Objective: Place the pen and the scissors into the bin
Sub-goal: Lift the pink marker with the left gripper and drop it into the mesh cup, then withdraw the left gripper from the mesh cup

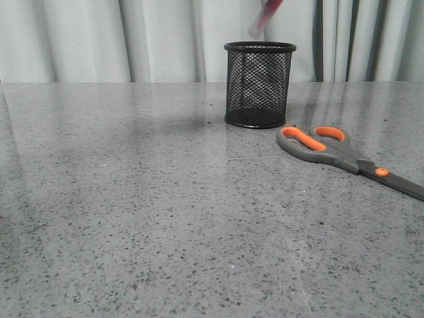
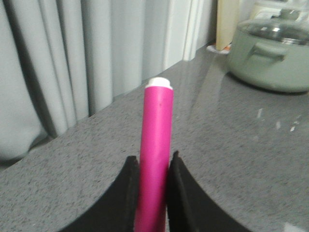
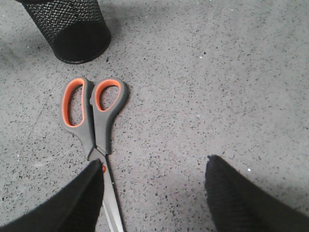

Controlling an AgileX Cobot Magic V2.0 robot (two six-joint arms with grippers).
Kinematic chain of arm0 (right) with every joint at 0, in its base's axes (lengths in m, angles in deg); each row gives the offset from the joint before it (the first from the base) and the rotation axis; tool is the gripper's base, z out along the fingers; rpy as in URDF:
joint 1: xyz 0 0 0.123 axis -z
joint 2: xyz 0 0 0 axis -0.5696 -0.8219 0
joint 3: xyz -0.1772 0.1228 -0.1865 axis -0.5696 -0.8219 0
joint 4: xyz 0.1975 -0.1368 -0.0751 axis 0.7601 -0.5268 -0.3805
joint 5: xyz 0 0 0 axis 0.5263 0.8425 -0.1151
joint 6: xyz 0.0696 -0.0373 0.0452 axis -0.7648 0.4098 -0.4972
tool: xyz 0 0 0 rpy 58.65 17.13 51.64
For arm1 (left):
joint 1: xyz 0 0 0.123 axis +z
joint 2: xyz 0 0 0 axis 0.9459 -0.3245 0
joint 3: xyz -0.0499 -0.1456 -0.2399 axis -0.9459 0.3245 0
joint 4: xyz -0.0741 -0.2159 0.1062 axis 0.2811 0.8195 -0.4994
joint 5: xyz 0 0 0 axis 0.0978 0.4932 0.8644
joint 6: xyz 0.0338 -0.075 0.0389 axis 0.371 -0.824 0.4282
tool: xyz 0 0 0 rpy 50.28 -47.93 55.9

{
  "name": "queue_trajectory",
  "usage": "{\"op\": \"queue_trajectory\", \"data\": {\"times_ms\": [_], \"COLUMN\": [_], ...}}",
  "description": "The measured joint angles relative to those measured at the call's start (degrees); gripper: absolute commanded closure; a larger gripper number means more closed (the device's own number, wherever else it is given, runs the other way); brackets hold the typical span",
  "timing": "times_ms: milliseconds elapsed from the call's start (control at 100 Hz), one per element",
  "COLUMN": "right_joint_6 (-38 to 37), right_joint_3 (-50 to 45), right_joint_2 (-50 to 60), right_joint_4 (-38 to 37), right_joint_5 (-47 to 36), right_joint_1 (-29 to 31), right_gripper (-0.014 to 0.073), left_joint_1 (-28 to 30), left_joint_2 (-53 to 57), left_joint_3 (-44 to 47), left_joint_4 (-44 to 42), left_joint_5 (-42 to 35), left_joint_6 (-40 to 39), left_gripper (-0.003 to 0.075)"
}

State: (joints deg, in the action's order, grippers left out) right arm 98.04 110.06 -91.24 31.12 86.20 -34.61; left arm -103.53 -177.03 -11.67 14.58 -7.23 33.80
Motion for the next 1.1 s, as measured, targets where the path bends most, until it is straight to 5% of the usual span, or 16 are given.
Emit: {"op": "queue_trajectory", "data": {"times_ms": [410,500,650,740,940,1100], "right_joint_6": [0.0,0.0,0.0,0.0,0.0,0.0], "right_joint_3": [0.0,0.0,0.0,0.0,0.0,0.0], "right_joint_2": [0.0,0.0,0.0,0.0,0.0,0.0], "right_joint_4": [0.0,0.0,0.0,0.0,0.0,0.0], "right_joint_5": [0.0,0.0,0.0,0.0,0.0,-1.13], "right_joint_1": [0.0,0.0,0.0,0.0,0.0,0.0], "right_gripper": [0.0181,0.0181,0.0181,0.0181,0.0181,0.0181], "left_joint_1": [-0.2,-0.2,-0.2,-0.2,0.95,3.61], "left_joint_2": [-4.67,-4.67,-4.67,-4.67,-3.38,1.74], "left_joint_3": [-1.5,-1.59,-1.59,-1.59,-1.59,-1.59], "left_joint_4": [1.53,1.55,1.44,1.56,1.46,-5.28], "left_joint_5": [-0.91,-0.19,0.04,0.18,0.55,0.77], "left_joint_6": [2.44,3.07,3.63,3.64,3.87,1.6], "left_gripper": [0.072,0.0622,0.0348,0.0279,0.0302,0.0558]}}
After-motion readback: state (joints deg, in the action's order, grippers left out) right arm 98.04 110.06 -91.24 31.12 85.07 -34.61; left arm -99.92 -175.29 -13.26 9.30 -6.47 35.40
